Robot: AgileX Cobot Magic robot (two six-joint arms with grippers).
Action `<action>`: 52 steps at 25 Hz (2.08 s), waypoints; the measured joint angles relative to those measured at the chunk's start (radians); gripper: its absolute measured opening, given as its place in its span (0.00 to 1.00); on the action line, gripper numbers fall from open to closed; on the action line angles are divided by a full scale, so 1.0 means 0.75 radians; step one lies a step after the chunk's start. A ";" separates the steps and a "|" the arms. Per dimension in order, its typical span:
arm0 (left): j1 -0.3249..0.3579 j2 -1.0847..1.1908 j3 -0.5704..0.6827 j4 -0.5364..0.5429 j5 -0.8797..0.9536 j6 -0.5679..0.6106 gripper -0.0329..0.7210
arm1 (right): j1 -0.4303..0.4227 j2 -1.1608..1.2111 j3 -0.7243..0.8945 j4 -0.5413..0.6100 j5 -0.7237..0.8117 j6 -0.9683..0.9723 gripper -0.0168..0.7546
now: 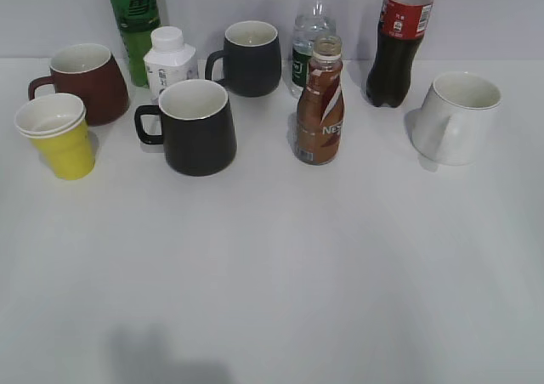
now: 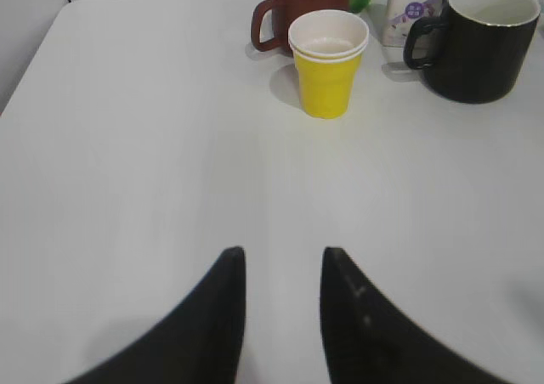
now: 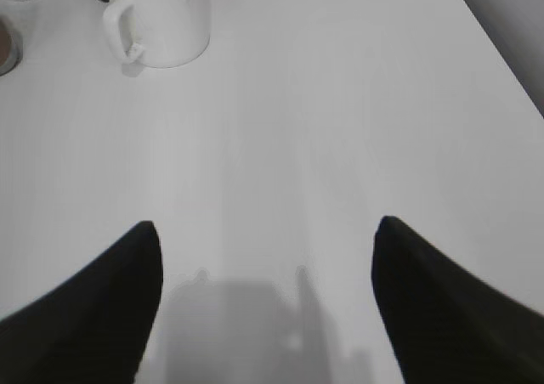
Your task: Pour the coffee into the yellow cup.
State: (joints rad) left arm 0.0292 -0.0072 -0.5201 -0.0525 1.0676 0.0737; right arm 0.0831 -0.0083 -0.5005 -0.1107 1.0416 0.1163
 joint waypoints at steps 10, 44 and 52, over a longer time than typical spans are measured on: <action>0.000 0.000 0.000 0.000 0.000 0.000 0.36 | 0.000 0.000 0.000 0.000 0.000 0.000 0.77; -0.006 0.034 -0.020 -0.089 -0.303 0.000 0.36 | 0.000 0.020 -0.021 0.037 -0.055 0.000 0.77; -0.068 0.209 0.153 -0.090 -0.812 0.000 0.36 | 0.000 0.304 0.036 0.258 -0.688 -0.026 0.77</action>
State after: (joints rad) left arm -0.0216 0.1492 -0.4056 -0.1203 0.4587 0.0737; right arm 0.0831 0.2200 -0.4734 0.0828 0.5256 0.0965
